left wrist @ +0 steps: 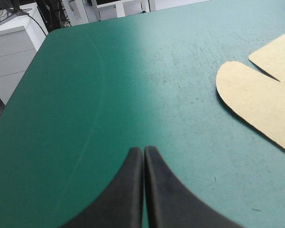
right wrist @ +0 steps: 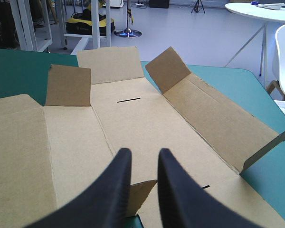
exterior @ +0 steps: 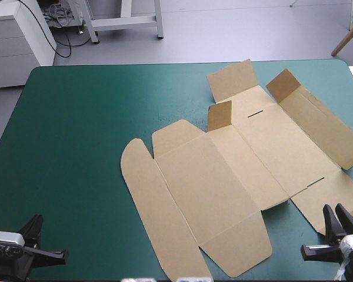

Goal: Fold the box

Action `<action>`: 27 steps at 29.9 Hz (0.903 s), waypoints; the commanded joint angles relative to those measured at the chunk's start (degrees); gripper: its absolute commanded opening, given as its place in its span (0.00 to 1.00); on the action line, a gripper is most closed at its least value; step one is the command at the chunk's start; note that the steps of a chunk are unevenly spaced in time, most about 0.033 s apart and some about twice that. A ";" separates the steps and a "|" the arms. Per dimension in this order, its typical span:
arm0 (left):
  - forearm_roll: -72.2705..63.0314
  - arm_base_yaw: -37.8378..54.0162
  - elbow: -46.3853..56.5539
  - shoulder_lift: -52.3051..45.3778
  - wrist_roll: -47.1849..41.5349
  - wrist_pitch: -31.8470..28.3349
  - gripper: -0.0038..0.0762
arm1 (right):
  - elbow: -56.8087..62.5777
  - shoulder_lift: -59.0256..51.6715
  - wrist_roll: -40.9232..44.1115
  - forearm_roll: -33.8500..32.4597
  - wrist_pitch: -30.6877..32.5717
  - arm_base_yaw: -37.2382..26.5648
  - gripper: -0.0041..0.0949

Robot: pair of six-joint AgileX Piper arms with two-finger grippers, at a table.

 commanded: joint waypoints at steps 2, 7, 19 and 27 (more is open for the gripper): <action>-0.32 -0.07 -1.09 -0.73 -0.54 -4.21 0.04 | -1.19 -1.03 0.40 -0.31 -4.68 0.08 0.61; -0.32 -0.07 -1.09 -0.73 -0.54 -4.21 0.04 | -1.19 -1.03 0.67 -0.69 -4.68 0.08 0.80; -0.32 -0.07 -1.09 -0.73 -0.54 -4.21 0.04 | -3.46 3.26 8.45 -0.30 -2.59 0.08 0.80; 0.17 -0.07 -1.09 -0.73 -0.54 -4.21 0.04 | -10.30 19.06 31.16 0.76 1.00 0.08 0.79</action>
